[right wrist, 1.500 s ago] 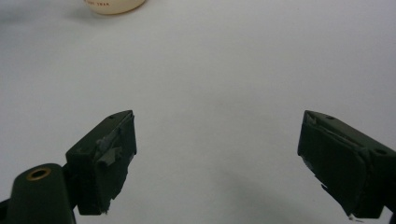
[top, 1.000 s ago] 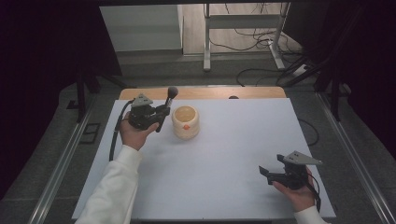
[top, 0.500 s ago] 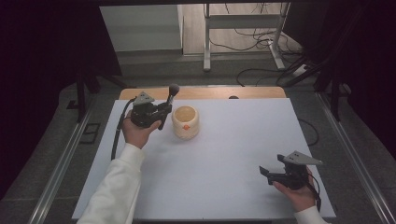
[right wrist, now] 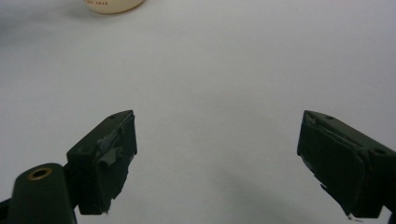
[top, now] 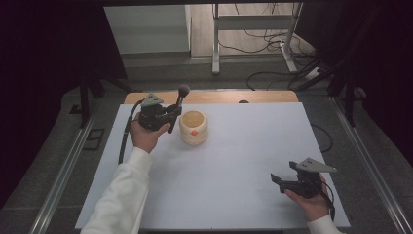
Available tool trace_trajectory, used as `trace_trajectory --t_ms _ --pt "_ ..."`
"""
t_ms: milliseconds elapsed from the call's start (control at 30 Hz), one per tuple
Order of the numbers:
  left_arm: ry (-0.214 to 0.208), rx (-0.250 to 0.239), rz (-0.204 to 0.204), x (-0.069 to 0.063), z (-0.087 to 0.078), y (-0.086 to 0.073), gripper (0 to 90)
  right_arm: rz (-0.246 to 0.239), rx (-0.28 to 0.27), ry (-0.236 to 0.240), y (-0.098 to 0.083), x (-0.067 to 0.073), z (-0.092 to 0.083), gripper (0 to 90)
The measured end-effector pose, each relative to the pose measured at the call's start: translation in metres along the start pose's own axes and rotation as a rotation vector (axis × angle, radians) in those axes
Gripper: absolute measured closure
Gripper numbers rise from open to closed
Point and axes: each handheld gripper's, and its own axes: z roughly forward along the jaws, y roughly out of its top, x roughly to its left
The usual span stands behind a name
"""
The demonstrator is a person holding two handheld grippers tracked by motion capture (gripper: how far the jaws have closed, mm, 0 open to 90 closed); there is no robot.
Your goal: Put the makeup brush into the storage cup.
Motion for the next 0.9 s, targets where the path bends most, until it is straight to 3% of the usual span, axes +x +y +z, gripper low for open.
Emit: trace_trajectory --t_ms 567,900 --pt "-0.008 -0.015 0.0 -0.008 0.011 0.012 73.0 -0.003 0.005 0.005 -0.001 0.001 0.001 12.8" --pt "-0.028 -0.033 -0.037 -0.006 0.017 0.017 72.9 -0.002 0.006 0.006 -0.001 0.0 0.001 12.8"
